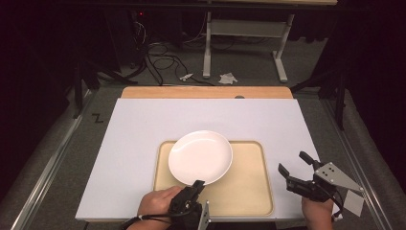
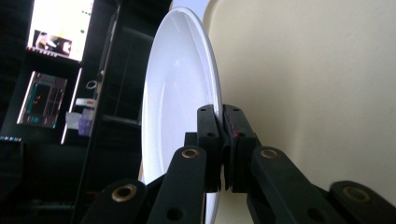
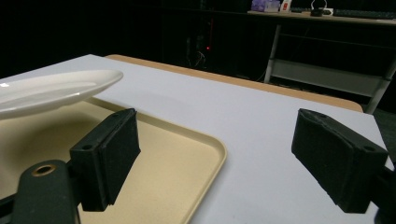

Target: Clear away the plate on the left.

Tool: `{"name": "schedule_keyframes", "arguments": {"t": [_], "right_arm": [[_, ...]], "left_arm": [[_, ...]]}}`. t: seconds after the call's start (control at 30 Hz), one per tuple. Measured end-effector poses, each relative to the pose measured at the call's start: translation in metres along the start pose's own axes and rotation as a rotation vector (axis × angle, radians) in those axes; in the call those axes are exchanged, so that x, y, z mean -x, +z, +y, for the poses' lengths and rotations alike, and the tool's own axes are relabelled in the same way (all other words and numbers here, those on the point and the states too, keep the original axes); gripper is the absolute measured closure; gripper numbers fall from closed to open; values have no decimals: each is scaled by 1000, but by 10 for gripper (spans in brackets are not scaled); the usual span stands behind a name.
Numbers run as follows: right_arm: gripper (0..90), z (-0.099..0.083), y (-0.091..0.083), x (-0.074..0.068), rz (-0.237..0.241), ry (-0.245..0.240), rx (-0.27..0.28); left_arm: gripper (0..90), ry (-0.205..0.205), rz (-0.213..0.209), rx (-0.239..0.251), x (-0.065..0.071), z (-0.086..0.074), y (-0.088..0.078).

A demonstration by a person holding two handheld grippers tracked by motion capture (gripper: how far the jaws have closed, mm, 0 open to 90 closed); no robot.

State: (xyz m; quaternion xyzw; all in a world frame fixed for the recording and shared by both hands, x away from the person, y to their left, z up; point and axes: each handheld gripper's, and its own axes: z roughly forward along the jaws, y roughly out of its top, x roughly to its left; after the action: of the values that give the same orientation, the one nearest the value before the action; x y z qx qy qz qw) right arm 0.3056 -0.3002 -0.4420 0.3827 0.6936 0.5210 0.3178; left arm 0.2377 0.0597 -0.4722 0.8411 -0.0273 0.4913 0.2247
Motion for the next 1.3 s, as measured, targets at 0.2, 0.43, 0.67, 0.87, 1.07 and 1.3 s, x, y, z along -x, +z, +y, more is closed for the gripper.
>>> {"name": "schedule_keyframes", "arguments": {"t": [0.2,0.43,0.67,0.87,1.07,1.3], "right_arm": [[161,0,0,0,-2,1,-1],[161,0,1,0,2,-4,-1],[161,-1,2,0,0,2,-8],[161,-1,2,1,2,3,-6],[161,-1,0,-1,0,3,-4],[161,-1,0,0,-1,2,-4]], "left_arm": [[869,19,-21,23,7,9,3],[869,25,-43,28,11,11,7],[869,27,-80,8,15,5,17],[868,29,-92,-12,17,0,21],[868,41,-101,-8,20,3,21],[868,60,-118,4,24,6,21]]}}
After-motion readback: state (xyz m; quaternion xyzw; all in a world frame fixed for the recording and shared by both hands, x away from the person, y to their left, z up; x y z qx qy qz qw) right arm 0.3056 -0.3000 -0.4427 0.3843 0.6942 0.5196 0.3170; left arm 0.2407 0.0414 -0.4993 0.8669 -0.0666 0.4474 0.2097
